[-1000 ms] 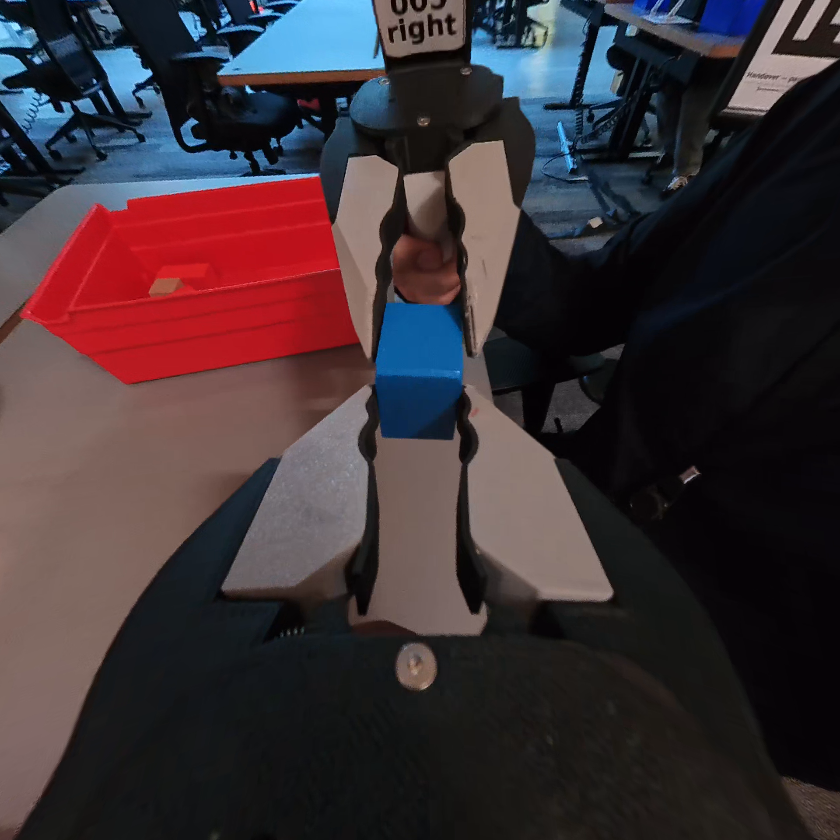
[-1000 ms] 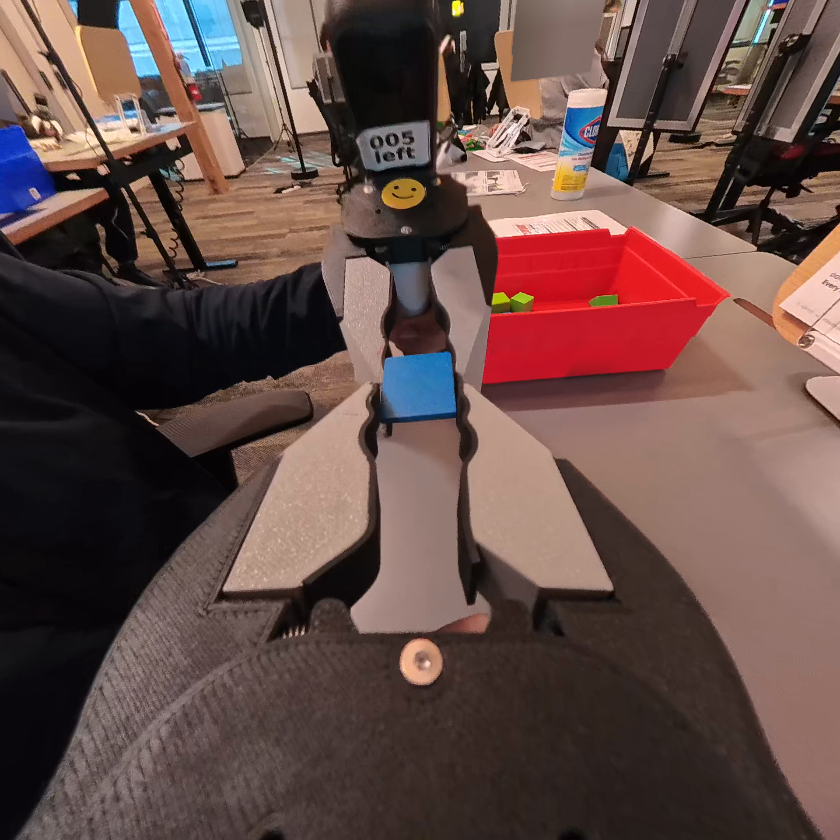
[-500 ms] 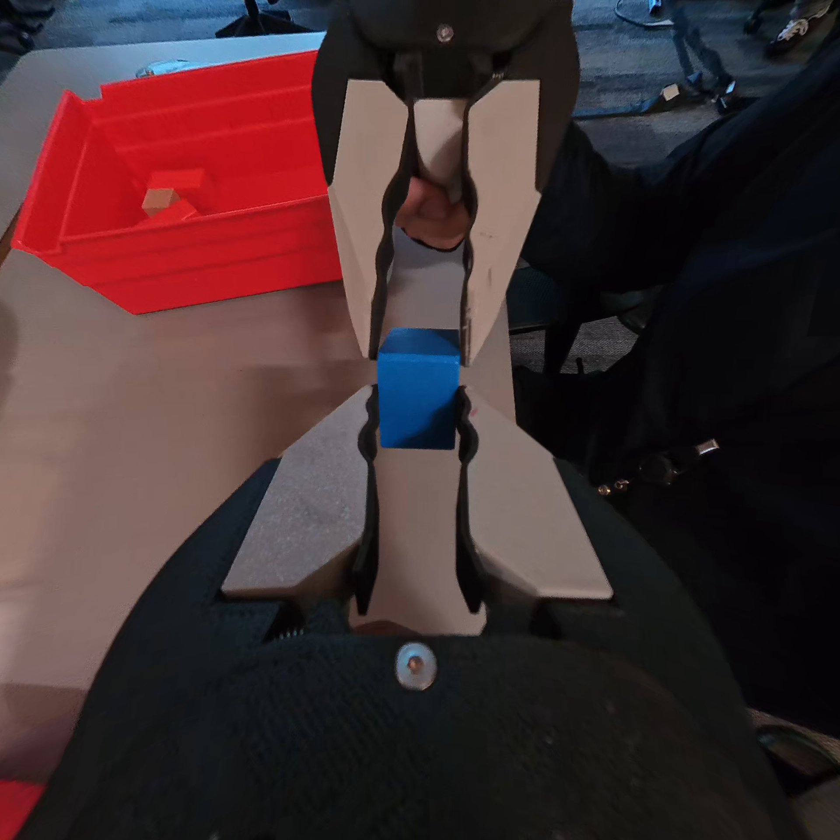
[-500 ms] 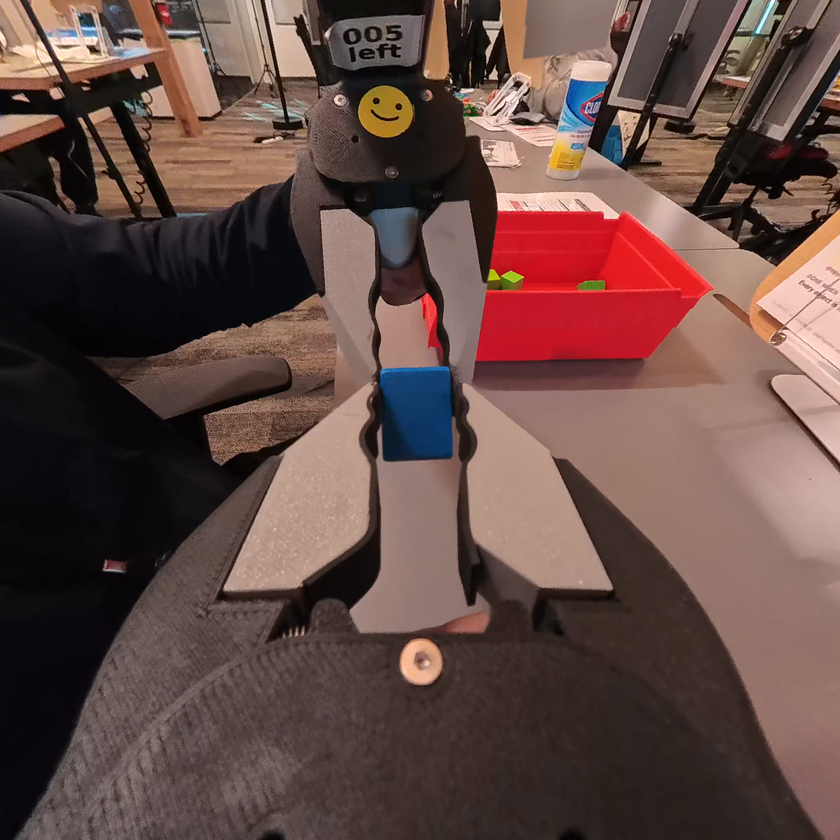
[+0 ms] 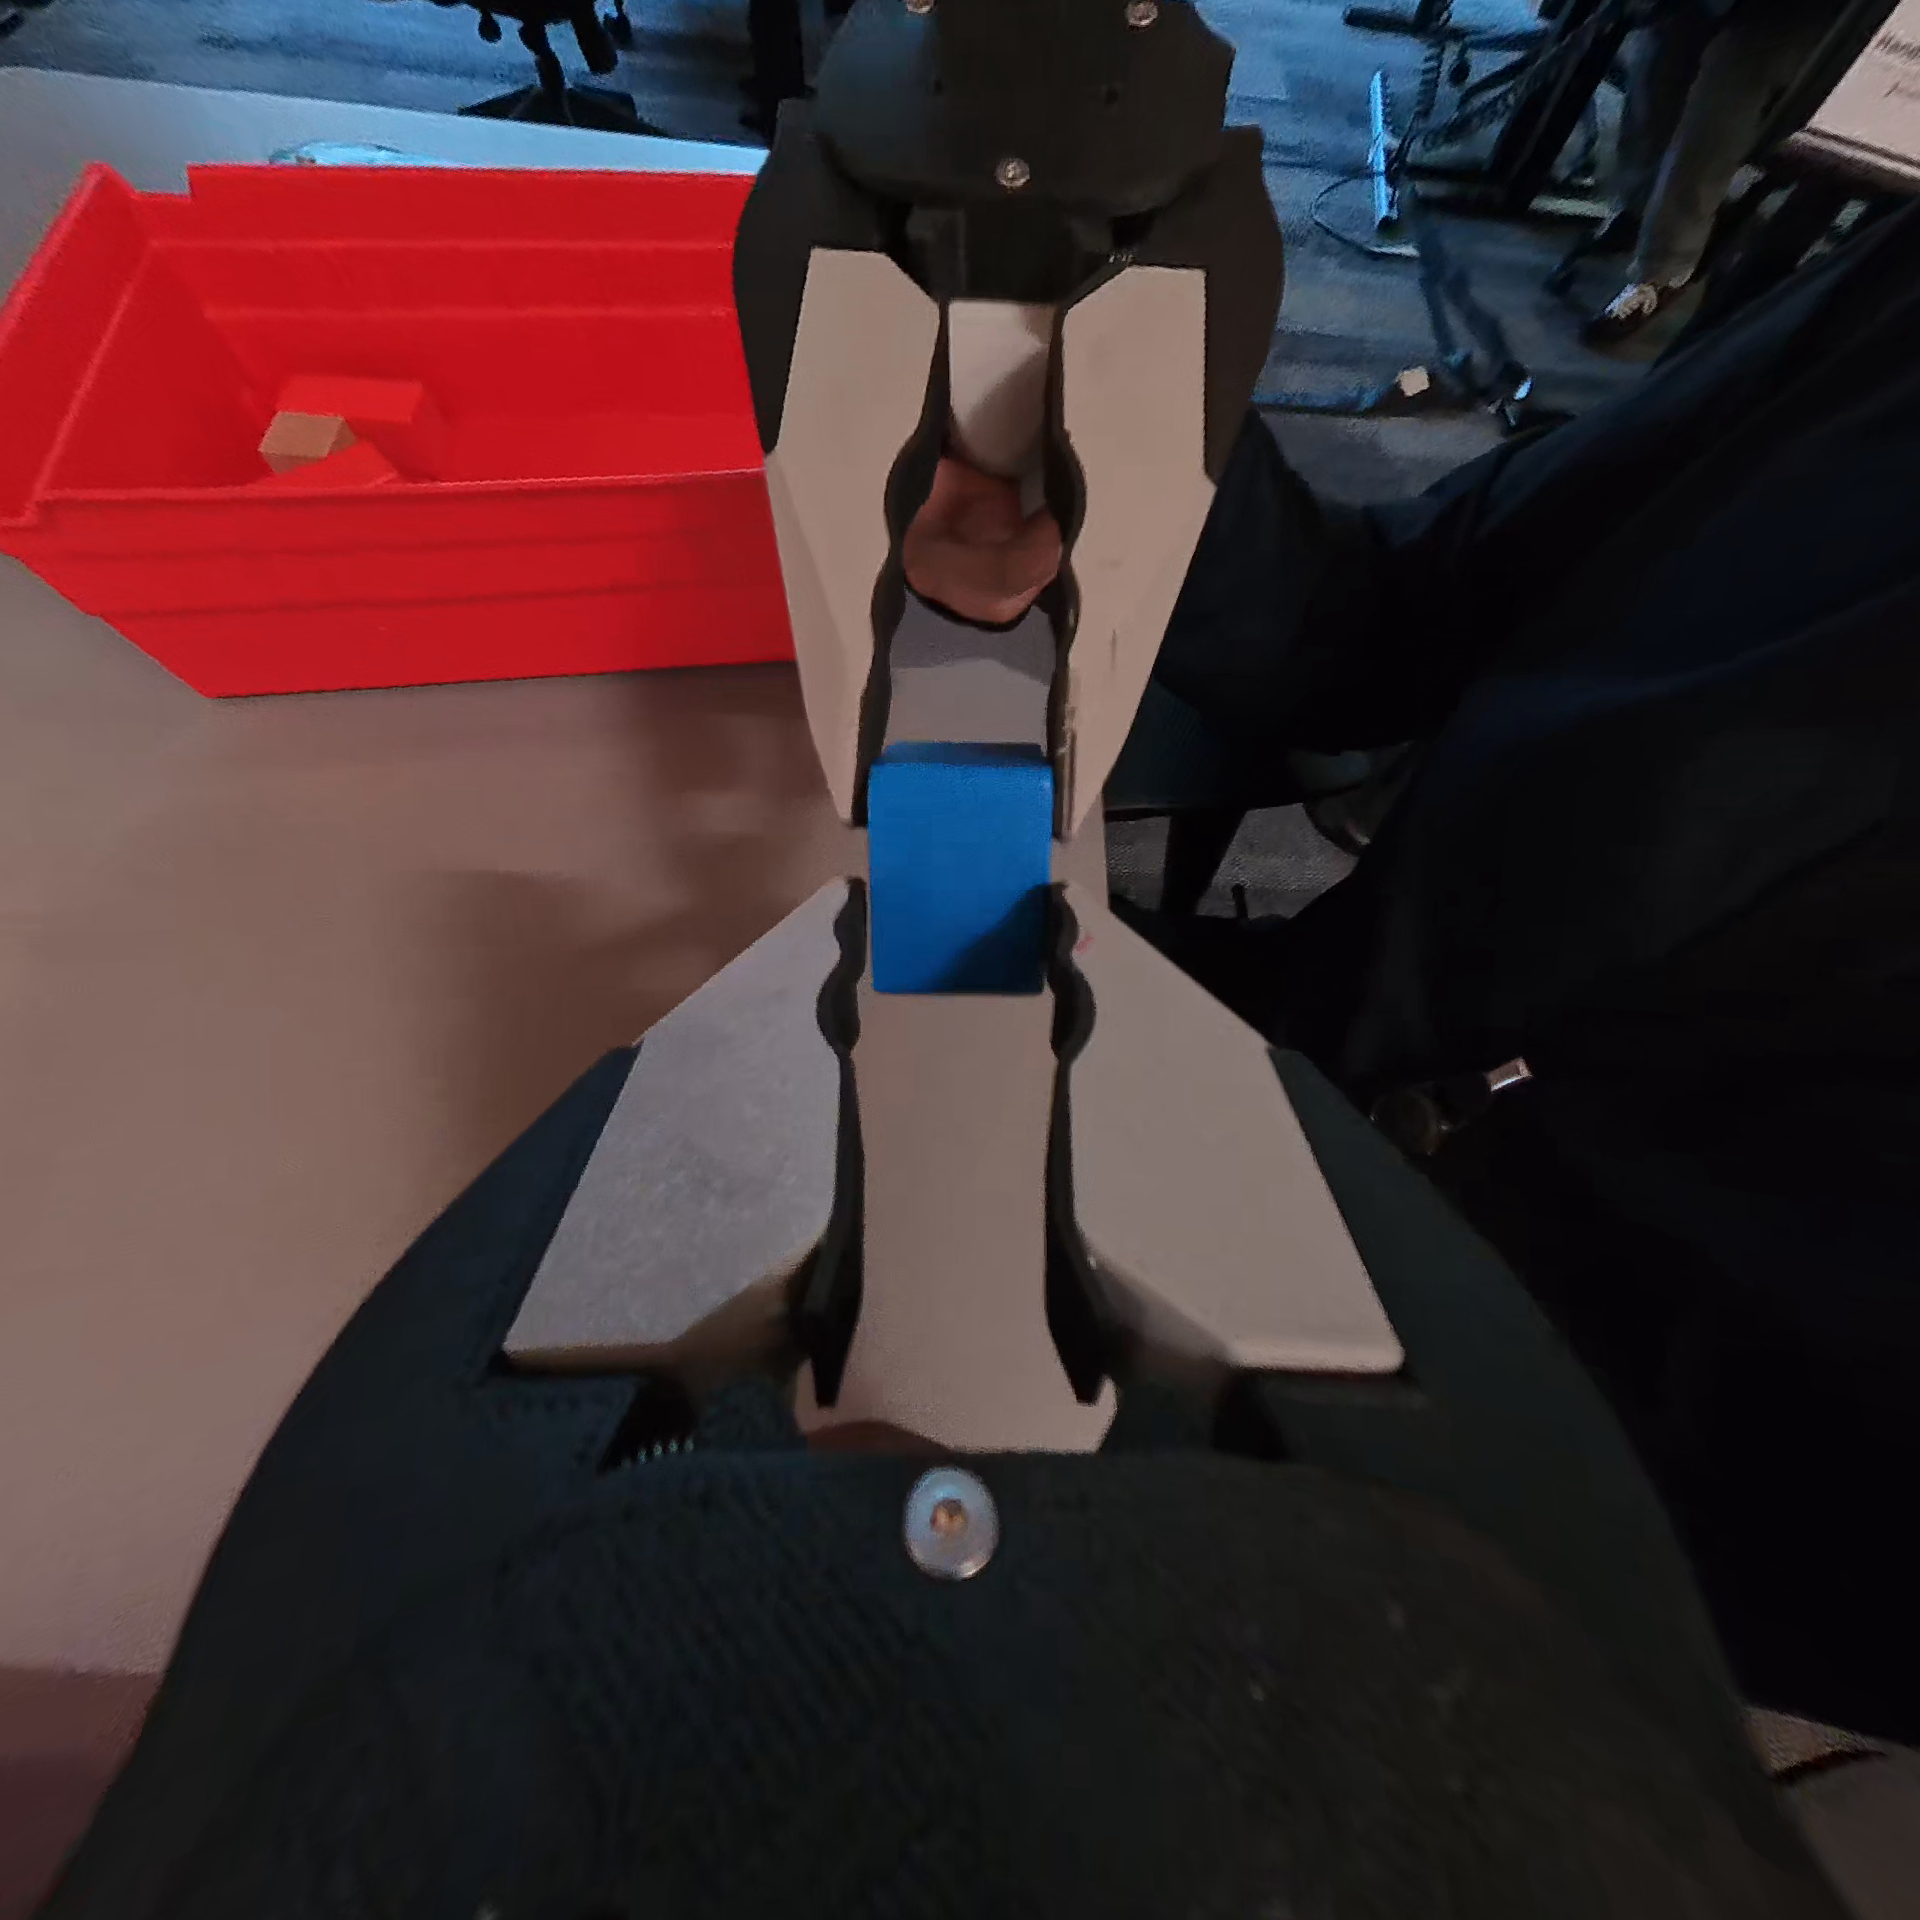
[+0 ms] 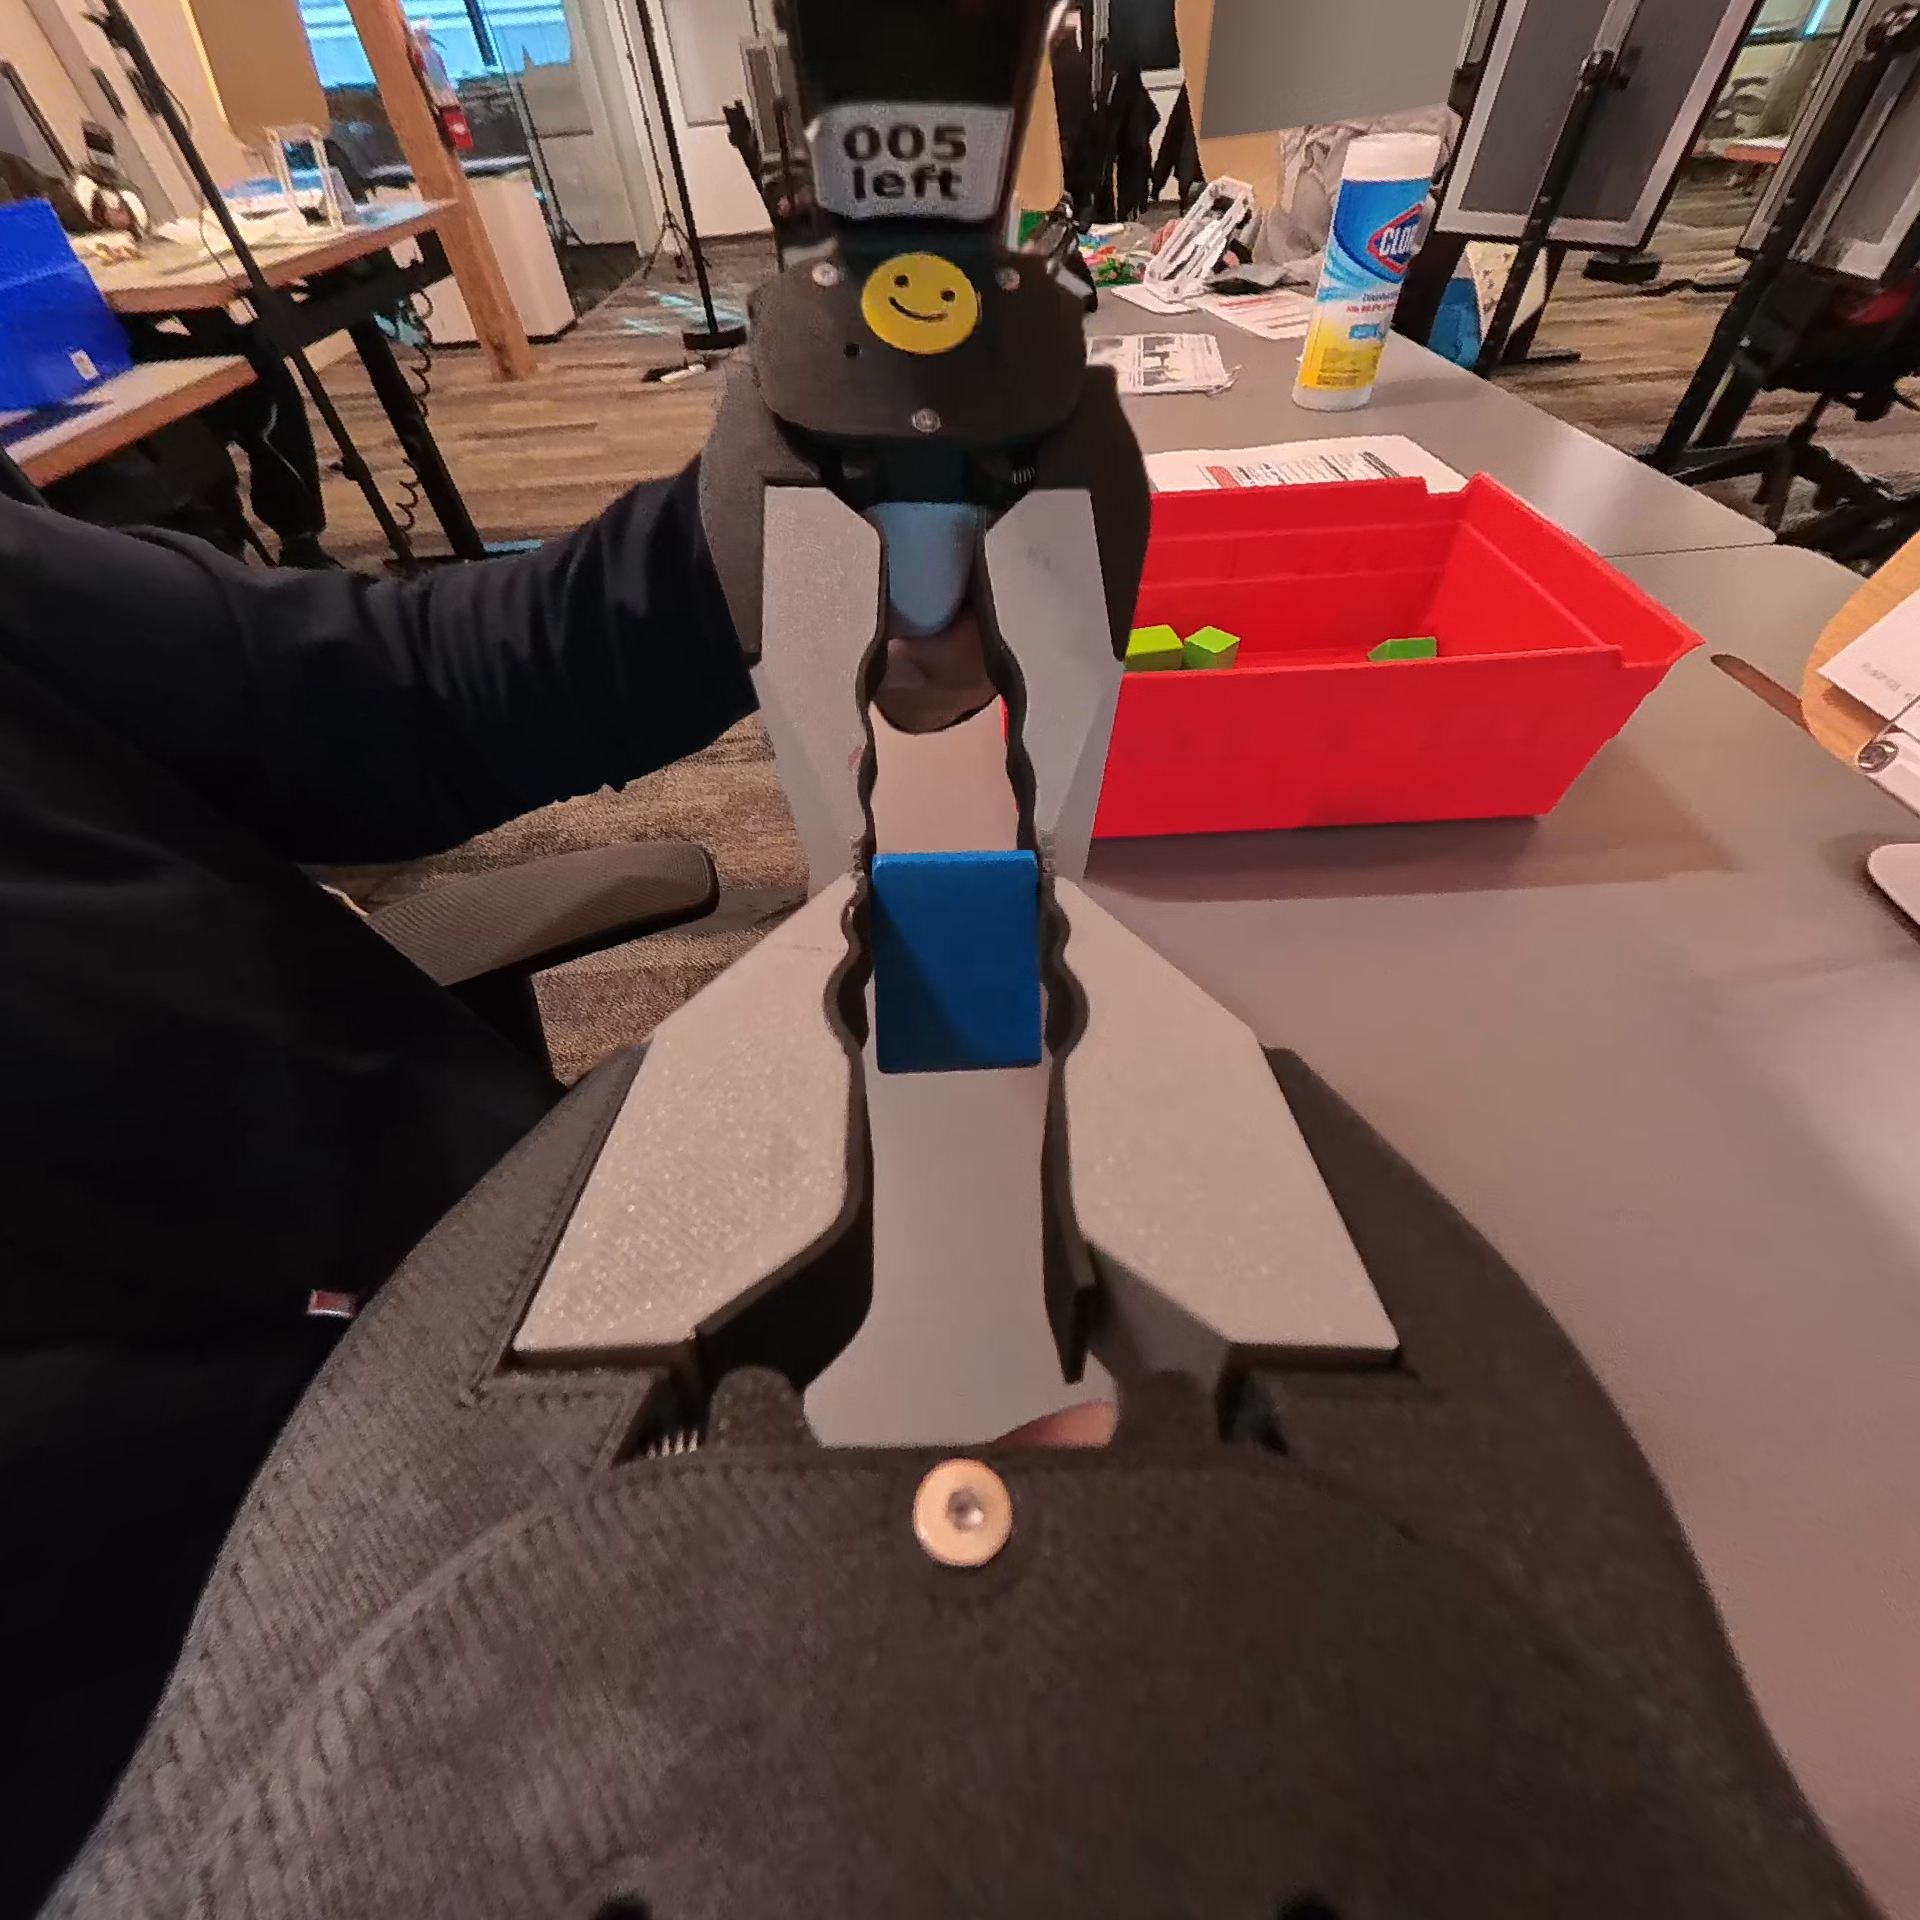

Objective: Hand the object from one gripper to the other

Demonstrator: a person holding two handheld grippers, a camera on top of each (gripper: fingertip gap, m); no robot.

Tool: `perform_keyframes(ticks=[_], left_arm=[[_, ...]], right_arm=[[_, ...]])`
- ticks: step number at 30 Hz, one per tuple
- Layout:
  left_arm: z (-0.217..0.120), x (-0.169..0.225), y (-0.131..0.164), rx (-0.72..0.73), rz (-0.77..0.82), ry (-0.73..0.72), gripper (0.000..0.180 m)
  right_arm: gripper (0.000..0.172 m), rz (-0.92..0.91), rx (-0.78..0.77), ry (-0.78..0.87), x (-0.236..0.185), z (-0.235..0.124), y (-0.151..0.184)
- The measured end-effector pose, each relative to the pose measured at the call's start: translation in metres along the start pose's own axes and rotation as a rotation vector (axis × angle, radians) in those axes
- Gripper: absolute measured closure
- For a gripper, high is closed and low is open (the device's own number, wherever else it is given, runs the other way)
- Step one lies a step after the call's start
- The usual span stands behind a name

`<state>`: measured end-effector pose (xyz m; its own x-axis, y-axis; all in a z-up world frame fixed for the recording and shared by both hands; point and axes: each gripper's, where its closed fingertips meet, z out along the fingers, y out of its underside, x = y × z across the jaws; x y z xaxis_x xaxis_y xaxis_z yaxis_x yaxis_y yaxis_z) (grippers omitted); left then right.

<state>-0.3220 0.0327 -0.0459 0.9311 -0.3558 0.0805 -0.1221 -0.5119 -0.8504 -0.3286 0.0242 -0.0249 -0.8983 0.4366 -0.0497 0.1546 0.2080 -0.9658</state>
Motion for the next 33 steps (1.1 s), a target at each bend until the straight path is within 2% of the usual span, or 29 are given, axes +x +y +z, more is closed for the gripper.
perform_keyframes(ticks=[5,7,20,26,27,29,33], left_arm=[[0.005,0.0,0.011,-0.03,0.003,0.013,0.14],[0.005,-0.002,0.01,-0.032,0.019,-0.004,0.151],[0.007,0.002,0.013,-0.125,0.026,-0.048,0.151],[0.003,-0.001,0.007,-0.067,-0.001,-0.054,0.151],[0.0,-0.004,0.007,-0.063,-0.017,-0.067,0.15],[-0.01,-0.017,0.012,-0.06,-0.045,-0.162,0.137],[-0.039,-0.023,0.022,0.009,-0.079,-0.305,0.136]], right_arm=[[0.143,0.019,0.018,-0.028,-0.003,0.002,-0.002],[0.143,0.004,-0.006,0.002,0.002,0.004,0.003],[0.142,-0.045,-0.073,-0.021,-0.003,0.008,0.017],[0.142,-0.029,-0.057,0.002,0.0,0.005,0.01],[0.142,-0.029,-0.056,0.016,0.003,0.001,0.01],[0.142,-0.037,-0.052,0.108,0.02,-0.017,0.008],[0.142,0.019,-0.002,0.451,0.082,-0.102,0.003]])
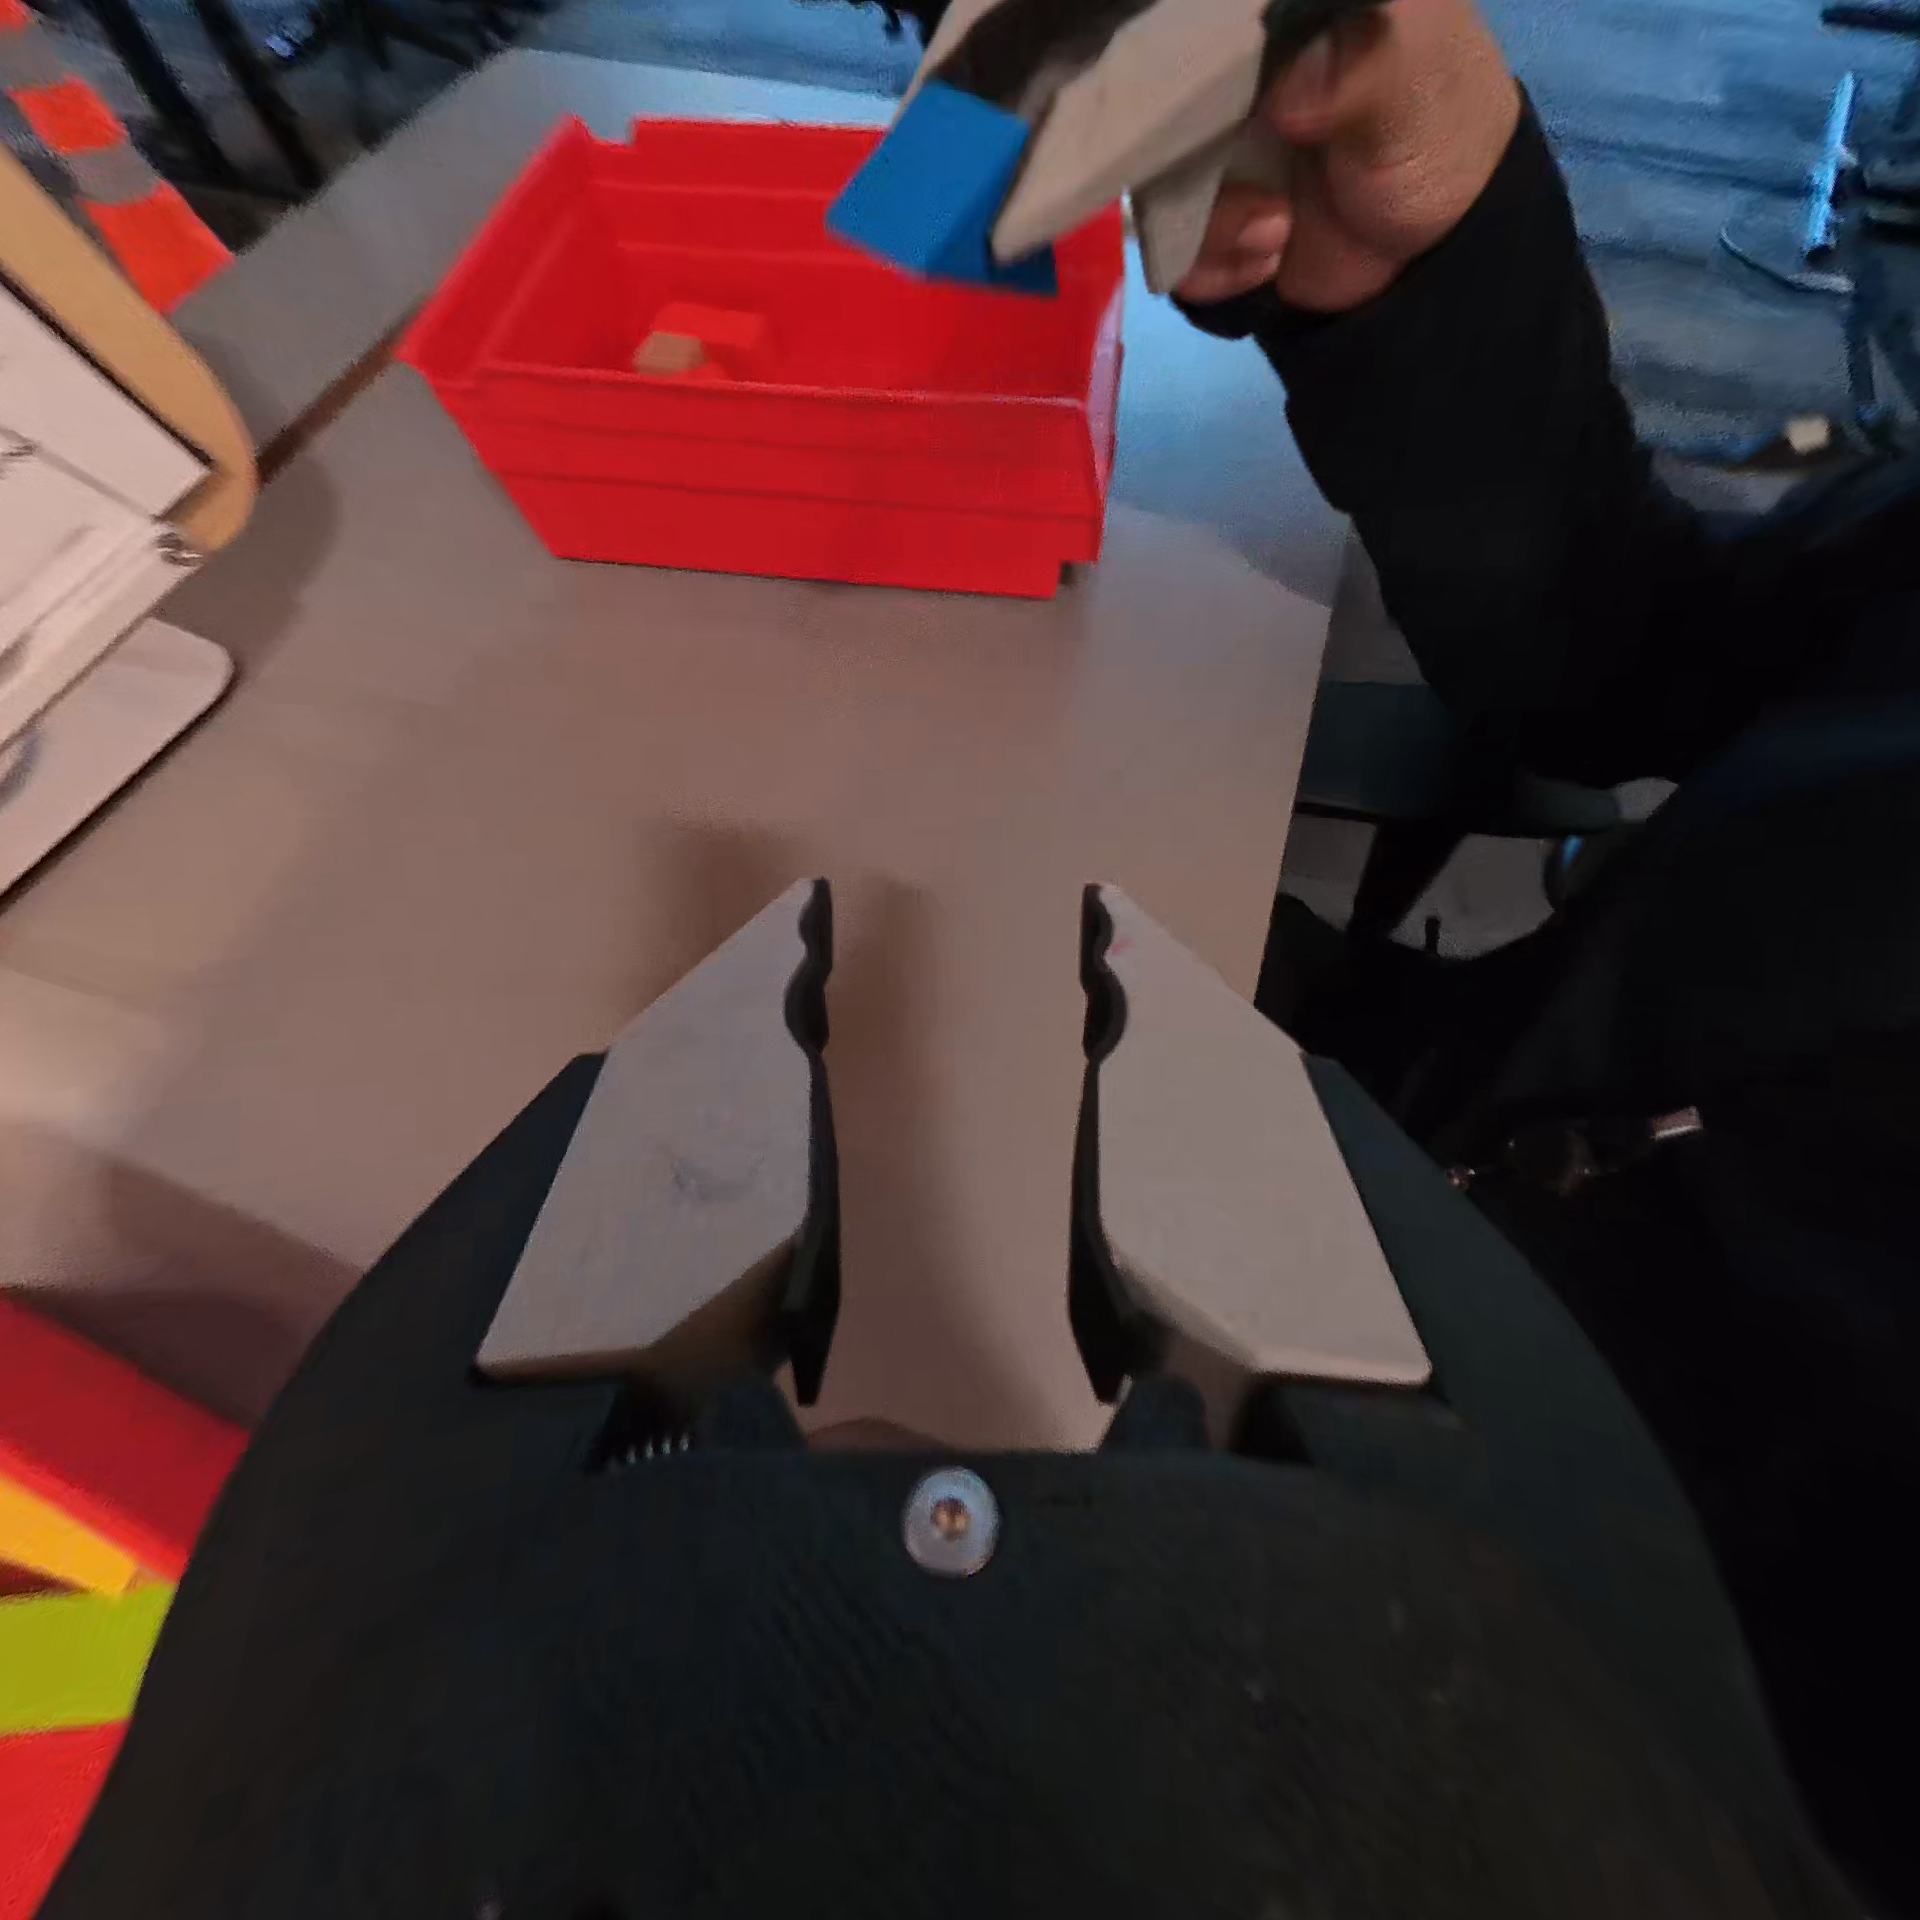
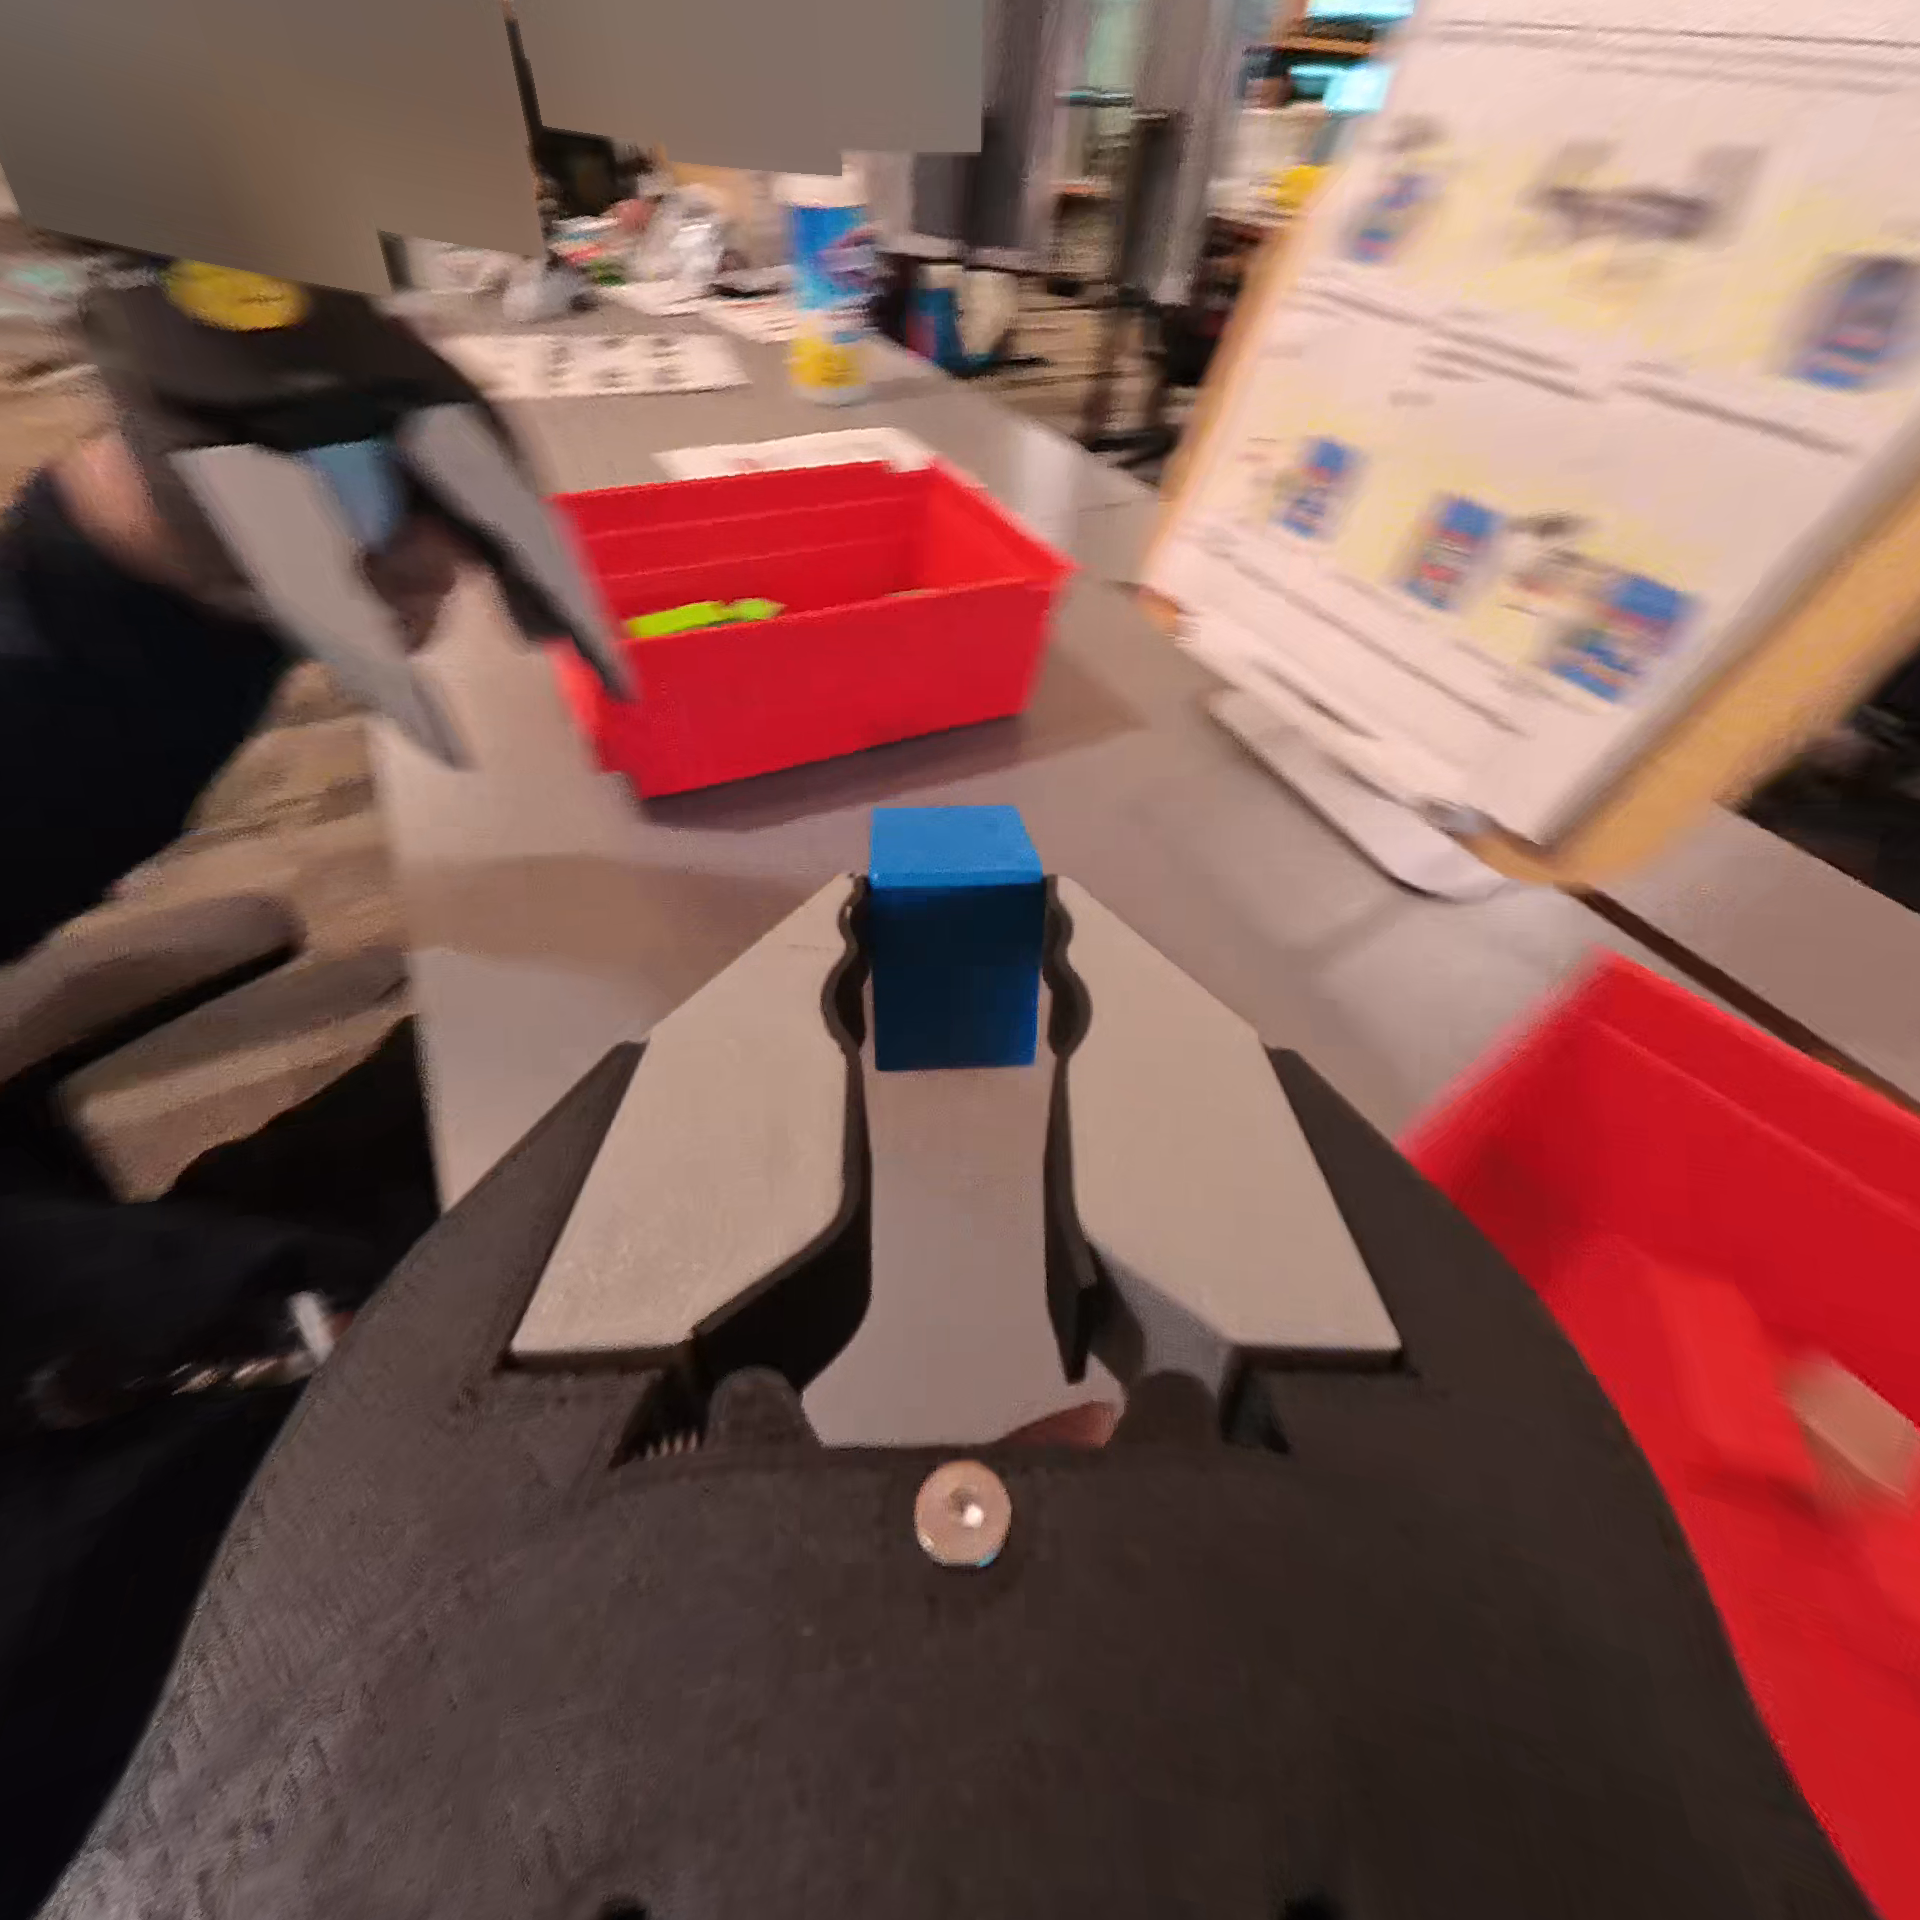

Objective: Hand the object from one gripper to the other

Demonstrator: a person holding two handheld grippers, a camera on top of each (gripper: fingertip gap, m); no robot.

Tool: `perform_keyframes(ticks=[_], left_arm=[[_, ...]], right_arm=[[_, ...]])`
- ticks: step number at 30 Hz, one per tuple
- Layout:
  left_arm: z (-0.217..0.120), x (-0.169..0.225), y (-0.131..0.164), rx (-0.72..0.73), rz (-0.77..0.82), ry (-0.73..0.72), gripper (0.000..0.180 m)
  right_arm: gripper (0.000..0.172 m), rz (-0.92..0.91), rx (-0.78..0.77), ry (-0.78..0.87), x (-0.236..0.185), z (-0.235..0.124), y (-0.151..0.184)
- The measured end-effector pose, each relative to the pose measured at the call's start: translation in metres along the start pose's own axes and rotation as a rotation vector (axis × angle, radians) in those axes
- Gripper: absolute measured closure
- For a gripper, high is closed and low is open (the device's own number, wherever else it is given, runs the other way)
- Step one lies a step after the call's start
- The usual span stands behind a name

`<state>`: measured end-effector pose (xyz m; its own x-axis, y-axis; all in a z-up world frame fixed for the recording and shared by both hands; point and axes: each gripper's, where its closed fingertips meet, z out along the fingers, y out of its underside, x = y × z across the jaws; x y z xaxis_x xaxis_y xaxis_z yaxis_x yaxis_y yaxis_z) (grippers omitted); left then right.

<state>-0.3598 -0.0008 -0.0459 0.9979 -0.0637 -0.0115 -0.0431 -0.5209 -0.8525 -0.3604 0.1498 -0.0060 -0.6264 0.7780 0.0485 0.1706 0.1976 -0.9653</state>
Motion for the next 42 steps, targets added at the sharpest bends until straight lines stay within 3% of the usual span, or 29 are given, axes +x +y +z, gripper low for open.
perform_keyframes(ticks=[4,8,12,19,22,26,31,35,42], left_arm=[[-0.029,-0.004,0.0,0.149,-0.054,-0.053,0.141],[-0.05,-0.019,0.0,0.243,-0.103,-0.106,0.144],[-0.062,-0.029,-0.001,0.305,-0.135,-0.123,0.146],[-0.083,-0.053,0.004,0.312,-0.168,-0.244,0.145],[-0.101,-0.08,0.023,0.275,-0.22,-0.389,0.144],[-0.143,-0.117,0.057,0.246,-0.327,-0.589,0.139],[-0.192,-0.145,0.093,0.282,-0.466,-0.743,0.13],[-0.195,-0.148,0.097,0.321,-0.503,-0.718,0.127],[-0.179,-0.15,0.101,0.266,-0.489,-0.718,0.124]], right_arm=[[0.142,0.188,-0.088,0.386,0.113,-0.051,0.042],[0.141,0.331,-0.312,0.46,0.172,-0.041,0.104],[0.142,0.368,-0.53,0.429,0.198,-0.007,0.153],[0.142,0.303,-0.769,0.437,0.217,0.035,0.196],[0.14,0.286,-0.819,0.478,0.226,0.039,0.204],[0.132,0.306,-0.821,0.48,0.221,0.035,0.193],[0.132,0.291,-0.629,0.479,0.198,0.022,0.138],[0.133,0.277,-0.421,0.462,0.168,0.009,0.084],[0.133,0.162,-0.13,0.329,0.081,0.005,0.001]])
